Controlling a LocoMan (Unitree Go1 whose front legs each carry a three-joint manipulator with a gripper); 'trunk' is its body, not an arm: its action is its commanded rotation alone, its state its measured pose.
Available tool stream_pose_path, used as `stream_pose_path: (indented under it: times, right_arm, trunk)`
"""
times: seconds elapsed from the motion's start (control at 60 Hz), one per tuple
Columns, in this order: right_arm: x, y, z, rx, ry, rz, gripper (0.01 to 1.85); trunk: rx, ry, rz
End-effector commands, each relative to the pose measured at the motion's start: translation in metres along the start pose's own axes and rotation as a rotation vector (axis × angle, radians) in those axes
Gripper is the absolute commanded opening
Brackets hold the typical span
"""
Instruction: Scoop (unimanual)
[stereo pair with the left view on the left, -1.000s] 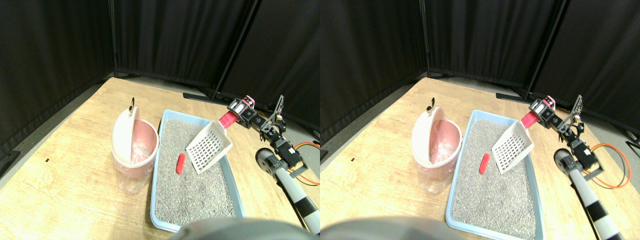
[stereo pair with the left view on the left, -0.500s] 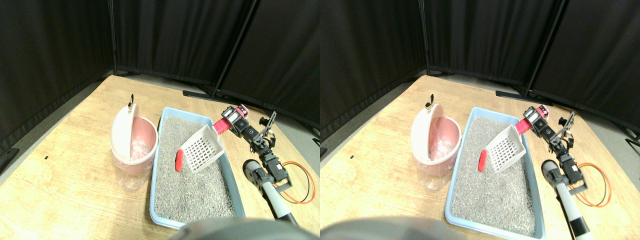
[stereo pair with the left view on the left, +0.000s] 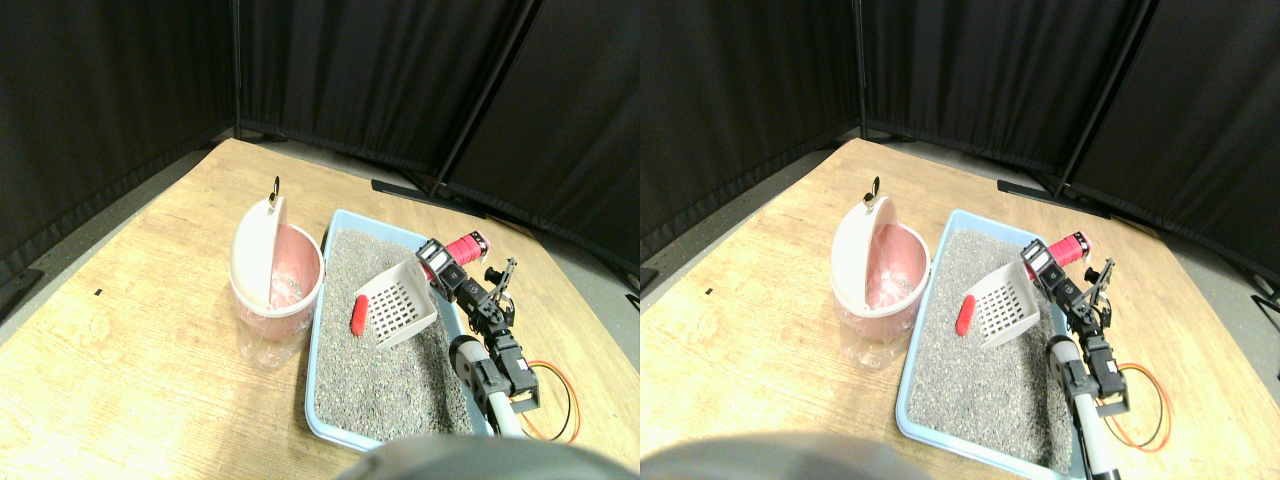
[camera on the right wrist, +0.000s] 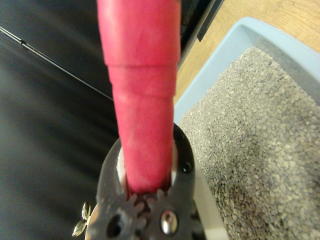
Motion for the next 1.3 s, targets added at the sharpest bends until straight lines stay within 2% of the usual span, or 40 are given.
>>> stream_pose_path:
  times: [0.017, 0.083, 0.15, 0.183, 0.2, 0.267, 0.3, 0.417, 0.517, 0.733, 0.767, 0.917, 1.067, 1.167, 1.3]
  right_arm:
    - [0.001, 0.011, -0.002, 0.05, 0.001, 0.107, 0.05]
    - [0.001, 0.009, -0.001, 0.078, -0.025, 0.097, 0.05]
    - [-0.001, 0.005, 0.002, 0.135, 0.004, 0.041, 0.05]
    - [-0.002, 0.004, 0.003, 0.17, 0.0, 0.027, 0.05]
    - [-0.002, 0.002, 0.003, 0.237, -0.01, 0.01, 0.05]
    - [-0.003, -0.001, 0.005, 0.264, -0.013, -0.004, 0.05]
    - [-0.004, -0.004, 0.005, 0.307, -0.007, -0.034, 0.05]
    - [-0.009, -0.01, 0.001, 0.418, 0.008, -0.094, 0.05]
    - [-0.012, -0.01, -0.006, 0.485, -0.019, -0.121, 0.05]
    - [-0.018, -0.009, -0.013, 0.537, -0.083, -0.143, 0.05]
    - [-0.02, -0.009, -0.014, 0.553, -0.089, -0.147, 0.05]
    - [-0.022, -0.012, -0.02, 0.601, -0.098, -0.203, 0.05]
    - [-0.026, -0.021, -0.025, 0.666, -0.151, -0.26, 0.05]
    - [-0.029, -0.029, -0.02, 0.708, -0.175, -0.318, 0.05]
    - [-0.032, -0.04, -0.012, 0.722, -0.199, -0.336, 0.05]
  trunk:
    - [-0.009, 0.032, 0.02]
    - [-0.007, 0.033, 0.019]
    - [-0.008, 0.032, 0.019]
    - [-0.008, 0.032, 0.019]
    - [-0.008, 0.032, 0.017]
    - [-0.008, 0.032, 0.016]
    - [-0.008, 0.032, 0.016]
    - [-0.008, 0.033, 0.013]
    - [-0.009, 0.037, 0.011]
    - [-0.007, 0.04, 0.002]
    - [-0.007, 0.036, -0.001]
    - [-0.001, 0.035, -0.008]
    - [0.002, 0.032, -0.012]
    - [0.01, 0.027, -0.017]
    - [0.014, 0.023, -0.025]
